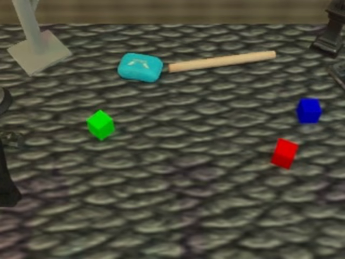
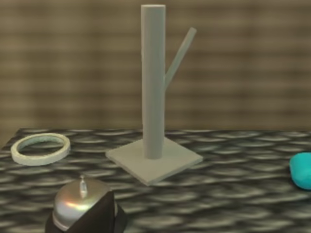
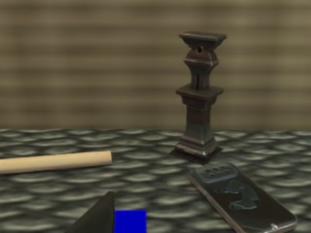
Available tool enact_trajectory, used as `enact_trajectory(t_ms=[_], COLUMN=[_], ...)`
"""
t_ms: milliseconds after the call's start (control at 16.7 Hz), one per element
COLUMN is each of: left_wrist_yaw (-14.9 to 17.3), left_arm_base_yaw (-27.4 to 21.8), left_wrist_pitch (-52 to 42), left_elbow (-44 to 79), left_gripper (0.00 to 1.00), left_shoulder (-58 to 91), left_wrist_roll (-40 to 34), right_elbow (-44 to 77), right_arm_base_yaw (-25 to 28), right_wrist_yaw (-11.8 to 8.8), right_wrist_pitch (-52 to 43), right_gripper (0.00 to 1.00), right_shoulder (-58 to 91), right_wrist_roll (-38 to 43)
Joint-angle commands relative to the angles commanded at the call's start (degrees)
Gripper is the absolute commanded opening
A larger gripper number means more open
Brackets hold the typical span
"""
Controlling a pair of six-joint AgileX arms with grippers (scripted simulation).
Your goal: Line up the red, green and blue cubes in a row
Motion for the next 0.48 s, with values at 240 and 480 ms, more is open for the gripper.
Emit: enact_trajectory(t_ms=[240,480], left_wrist_yaw=[0.0,0.0], left_arm_base_yaw=[0.0,0.0], left_wrist_pitch=[0.0,0.0], left_elbow=[0.0,0.0], left_gripper=[1.0,1.0], left_shoulder=[0.0,0.0], left_wrist_roll=[0.0,0.0], right_elbow=[1.7,11.6], right_arm_base_yaw=[0.5,2.7], right_wrist_yaw=[-0.1,-0.2], right_wrist_pitch=[-1.2,-7.9], right_gripper=[1.0,1.0], right_shoulder=[1.7,12.6], right_wrist_roll=[-0.9,-5.8])
